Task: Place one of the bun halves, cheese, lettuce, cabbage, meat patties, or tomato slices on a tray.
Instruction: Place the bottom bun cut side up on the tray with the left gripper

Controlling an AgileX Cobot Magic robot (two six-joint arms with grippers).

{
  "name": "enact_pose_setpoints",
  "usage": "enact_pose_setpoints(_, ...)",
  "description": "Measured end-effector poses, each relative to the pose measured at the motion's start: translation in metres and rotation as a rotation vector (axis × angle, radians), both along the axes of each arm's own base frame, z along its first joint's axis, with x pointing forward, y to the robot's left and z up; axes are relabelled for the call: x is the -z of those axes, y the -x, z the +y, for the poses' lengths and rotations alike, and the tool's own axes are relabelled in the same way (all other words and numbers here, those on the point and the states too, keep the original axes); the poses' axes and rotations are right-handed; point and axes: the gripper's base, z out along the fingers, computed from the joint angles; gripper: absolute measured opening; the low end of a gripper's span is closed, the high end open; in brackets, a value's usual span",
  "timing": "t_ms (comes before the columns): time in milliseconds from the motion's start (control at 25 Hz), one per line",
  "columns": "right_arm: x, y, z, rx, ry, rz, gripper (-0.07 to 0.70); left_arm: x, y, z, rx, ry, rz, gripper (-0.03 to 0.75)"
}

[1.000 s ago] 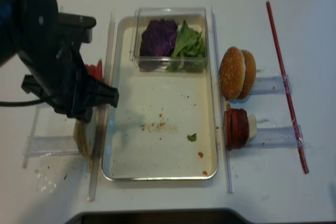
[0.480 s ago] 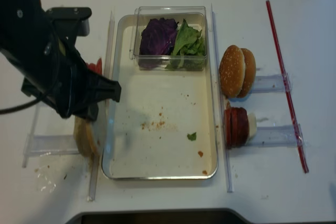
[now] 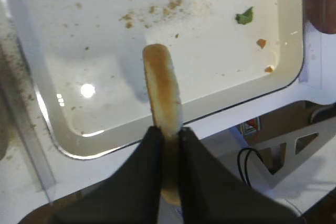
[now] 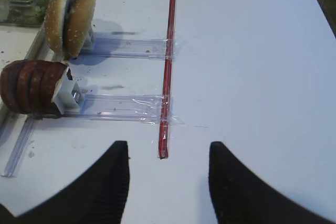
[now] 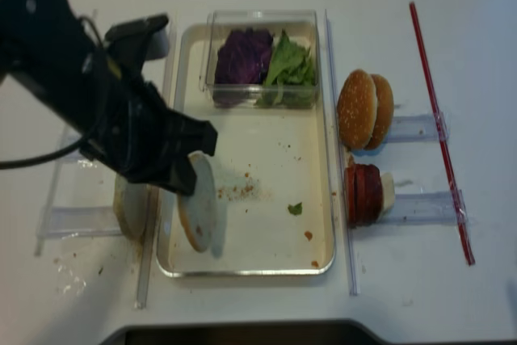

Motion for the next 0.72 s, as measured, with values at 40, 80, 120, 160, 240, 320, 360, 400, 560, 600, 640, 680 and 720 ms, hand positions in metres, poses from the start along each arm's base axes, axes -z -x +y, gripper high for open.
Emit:
enact_pose_setpoints(40,0.0,0.0,0.0,0.0,0.0,0.0,0.382,0.005,-0.004,-0.004,0.016,0.015,0.012,0.053)
enact_pose_setpoints(80,0.0,0.0,0.0,0.0,0.0,0.0,0.382,0.009,-0.007,-0.007,0.031,0.033,0.023,0.053)
enact_pose_setpoints(120,0.0,0.0,0.0,0.0,0.0,0.0,0.382,0.015,-0.011,-0.011,0.05,0.048,0.028,0.053)
enact_pose_setpoints(160,0.0,0.0,0.0,0.0,0.0,0.0,0.382,0.02,-0.015,-0.015,0.069,0.073,0.032,0.053)
enact_pose_setpoints(240,0.0,0.0,0.0,0.0,0.0,0.0,0.382,0.027,-0.022,-0.023,0.096,0.12,0.032,0.053)
enact_pose_setpoints(320,0.0,0.0,0.0,0.0,0.0,0.0,0.382,0.033,-0.028,-0.029,0.118,0.163,0.019,0.053)
enact_pose_setpoints(360,0.0,0.0,0.0,0.0,0.0,0.0,0.382,0.035,-0.03,-0.031,0.122,0.179,0.013,0.053)
enact_pose_setpoints(400,0.0,0.0,0.0,0.0,0.0,0.0,0.382,0.037,-0.033,-0.032,0.129,0.184,0.002,0.053)
enact_pose_setpoints(560,0.0,0.0,0.0,0.0,0.0,0.0,0.382,0.046,-0.043,-0.031,0.124,0.209,-0.008,0.053)
enact_pose_setpoints(600,0.0,0.0,0.0,0.0,0.0,0.0,0.382,0.048,-0.046,-0.029,0.116,0.216,-0.009,0.053)
enact_pose_setpoints(640,0.0,0.0,0.0,0.0,0.0,0.0,0.382,0.049,-0.049,-0.027,0.107,0.225,-0.012,0.053)
enact_pose_setpoints(680,0.0,0.0,0.0,0.0,0.0,0.0,0.382,0.051,-0.052,-0.026,0.101,0.233,-0.013,0.053)
enact_pose_setpoints(720,0.0,0.0,0.0,0.0,0.0,0.0,0.382,0.052,-0.054,-0.024,0.09,0.245,-0.011,0.053)
